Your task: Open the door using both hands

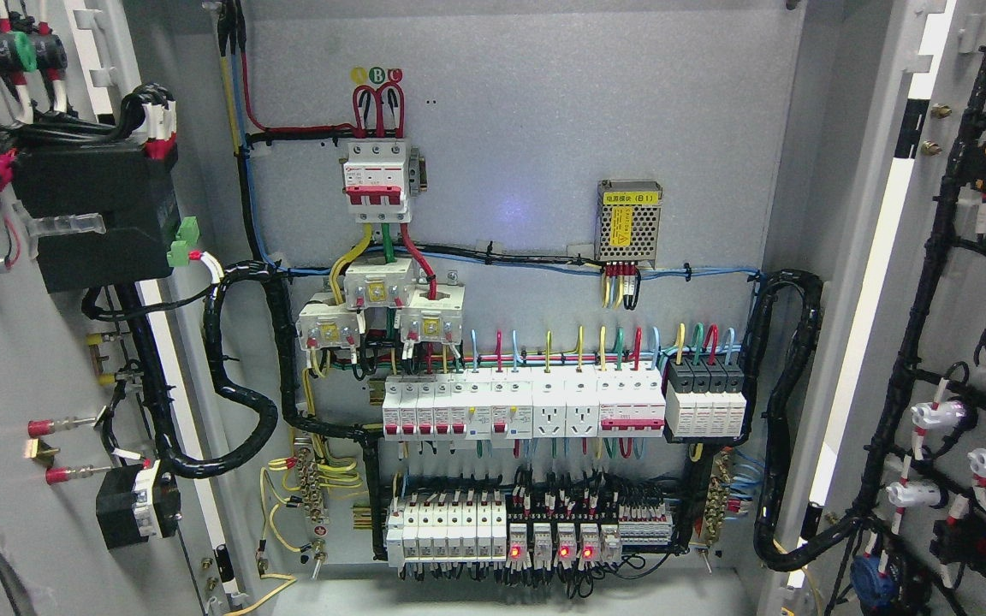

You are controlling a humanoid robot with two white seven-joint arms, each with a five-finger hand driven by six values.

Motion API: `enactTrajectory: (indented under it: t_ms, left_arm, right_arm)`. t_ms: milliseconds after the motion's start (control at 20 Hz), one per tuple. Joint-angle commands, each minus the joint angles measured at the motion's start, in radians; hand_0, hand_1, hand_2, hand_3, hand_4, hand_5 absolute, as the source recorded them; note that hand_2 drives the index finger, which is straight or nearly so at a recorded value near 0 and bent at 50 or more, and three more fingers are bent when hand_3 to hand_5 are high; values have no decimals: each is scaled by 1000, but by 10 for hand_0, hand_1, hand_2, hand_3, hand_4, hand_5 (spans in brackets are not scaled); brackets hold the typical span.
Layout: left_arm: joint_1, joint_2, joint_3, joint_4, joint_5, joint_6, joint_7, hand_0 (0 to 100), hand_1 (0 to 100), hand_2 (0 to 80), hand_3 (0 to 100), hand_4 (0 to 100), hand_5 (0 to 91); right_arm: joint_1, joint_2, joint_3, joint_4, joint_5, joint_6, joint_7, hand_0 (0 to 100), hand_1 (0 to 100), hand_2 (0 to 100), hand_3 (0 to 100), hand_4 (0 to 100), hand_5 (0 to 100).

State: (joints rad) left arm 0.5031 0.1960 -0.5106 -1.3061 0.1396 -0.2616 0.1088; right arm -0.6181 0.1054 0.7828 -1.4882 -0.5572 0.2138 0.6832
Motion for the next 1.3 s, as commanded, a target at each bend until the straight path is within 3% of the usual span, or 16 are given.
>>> enactTrajectory:
  t_ms: [0, 301, 501, 701, 1002, 1252]
  left_arm:
    - [-17, 36, -31, -240, 0, 8, 0, 0, 0, 0, 0, 0, 0]
    - [-67, 37, -29, -335, 2, 11, 3, 0, 0, 0, 0, 0, 0]
    - [-80, 36, -28, -352, 2, 10, 3, 0, 0, 0, 0, 0, 0]
    - [-87, 43, -17, -424, 31, 8, 5, 0, 0, 0, 0, 0, 0]
    - [-77, 77, 24, -513, 80, 8, 6, 0, 0, 0, 0, 0, 0]
    - [-69, 128, 52, -582, 115, 2, 6, 0, 0, 0, 0, 0, 0]
  right_arm:
    - [-17, 28, 52, 49, 0, -1, -1, 191, 0, 0, 0, 0, 0]
    - [-32, 30, 52, 52, 0, -1, -2, 191, 0, 0, 0, 0, 0]
    - [-32, 5, 24, 45, -1, -2, -1, 191, 0, 0, 0, 0, 0]
    - [-22, -90, -5, 28, -4, -8, 1, 191, 0, 0, 0, 0, 0]
    - [17, -173, -118, -1, -18, -2, 1, 191, 0, 0, 0, 0, 0]
    - [87, -208, -230, -69, -16, -2, -5, 191, 0, 0, 0, 0, 0]
